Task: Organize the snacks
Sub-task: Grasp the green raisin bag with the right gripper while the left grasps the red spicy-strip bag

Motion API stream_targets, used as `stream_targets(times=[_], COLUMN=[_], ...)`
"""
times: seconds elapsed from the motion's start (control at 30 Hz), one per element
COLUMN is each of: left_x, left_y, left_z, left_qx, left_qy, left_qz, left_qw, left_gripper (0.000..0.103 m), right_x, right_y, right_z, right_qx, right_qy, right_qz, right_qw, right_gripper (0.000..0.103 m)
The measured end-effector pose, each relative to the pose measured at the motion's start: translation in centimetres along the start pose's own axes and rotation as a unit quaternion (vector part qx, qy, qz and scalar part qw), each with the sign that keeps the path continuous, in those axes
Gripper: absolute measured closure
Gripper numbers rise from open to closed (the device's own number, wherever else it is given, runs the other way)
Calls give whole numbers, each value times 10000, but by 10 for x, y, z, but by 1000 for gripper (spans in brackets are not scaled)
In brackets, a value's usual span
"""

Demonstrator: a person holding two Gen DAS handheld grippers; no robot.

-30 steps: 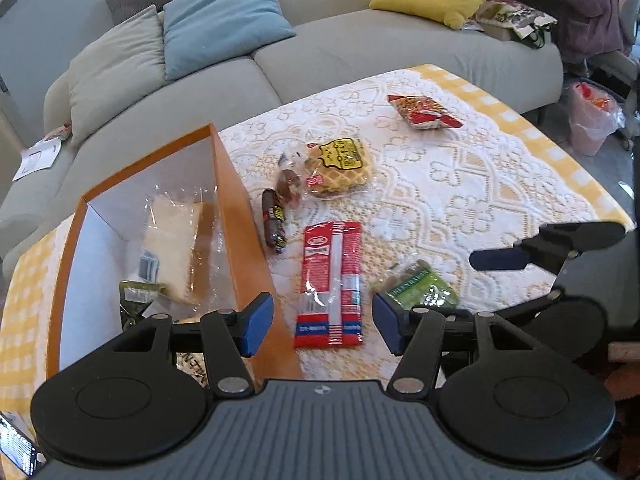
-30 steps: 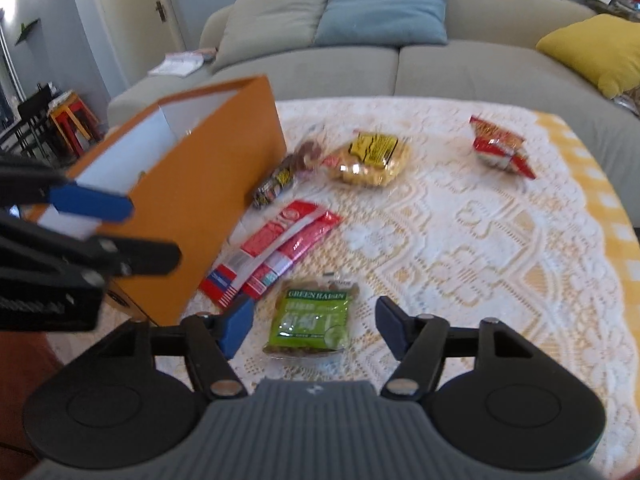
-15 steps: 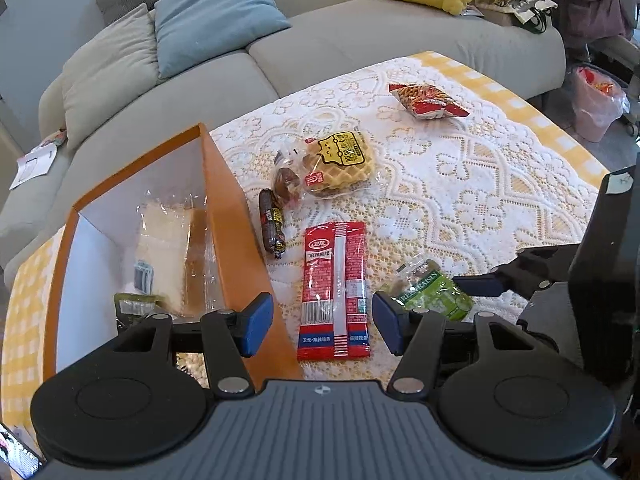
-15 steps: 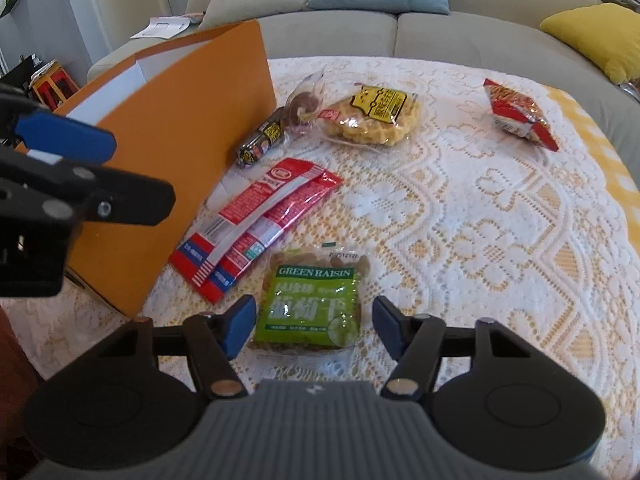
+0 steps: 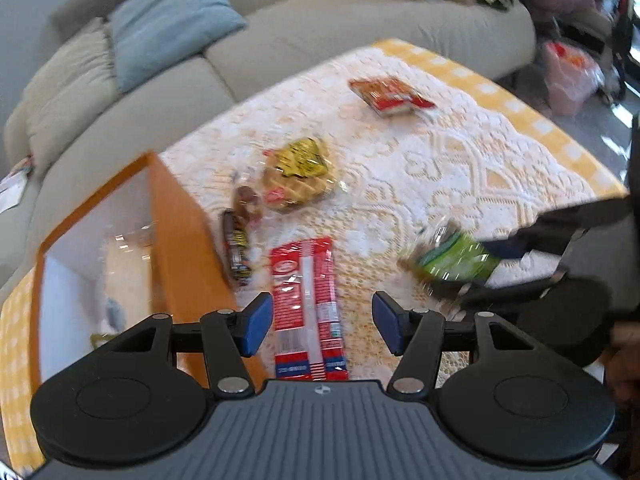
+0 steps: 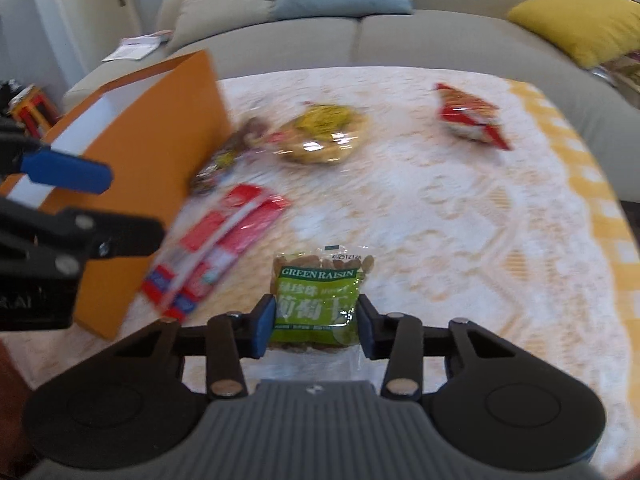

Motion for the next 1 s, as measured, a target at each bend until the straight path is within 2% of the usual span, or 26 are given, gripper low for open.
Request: stream_targets(times=[0.1, 0.27, 0.53, 0.77, 0.87, 1.0], left_x=[-4, -19, -33, -32, -32, -32], left_y=[-4, -5, 9, 15, 14, 13], left_z=[-22, -60, -83, -87, -90, -92], left_qx=[1, 157, 215, -52, -204, -278], left_qy=[298, 832, 1433, 1681, 1733, 1755], left_qz=[-152, -197, 281, 467, 505, 568], left_qw=[9994, 9962, 9890, 9846, 9834, 9825], left_gripper=[35, 35, 37, 38, 33, 37], right_x=[-2, 0, 2, 2, 2, 3], right_y=[-18, -15, -16, -16, -16, -15], right_z=[-1, -1, -4, -5, -6, -6], right_qx=[-166, -31, 98, 160, 192, 200], right_qy=[126, 129, 175, 213, 221, 215], right_qz=[-251, -465, -664, -743, -761, -734], right_qw=[9995, 9988, 9976, 9969, 9967, 9969], right_gripper=[62, 62, 62, 62, 62, 63])
Point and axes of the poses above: each gripper's, at about its wrist camera, not at the fingertips, and z roughly against the way its jaws point, y to its left, x to its top, the point moved 10 cm from there along -z, roughly the way its jaws point, and after that the axes turned 12 degrees about -y, right-handed, at the moved point
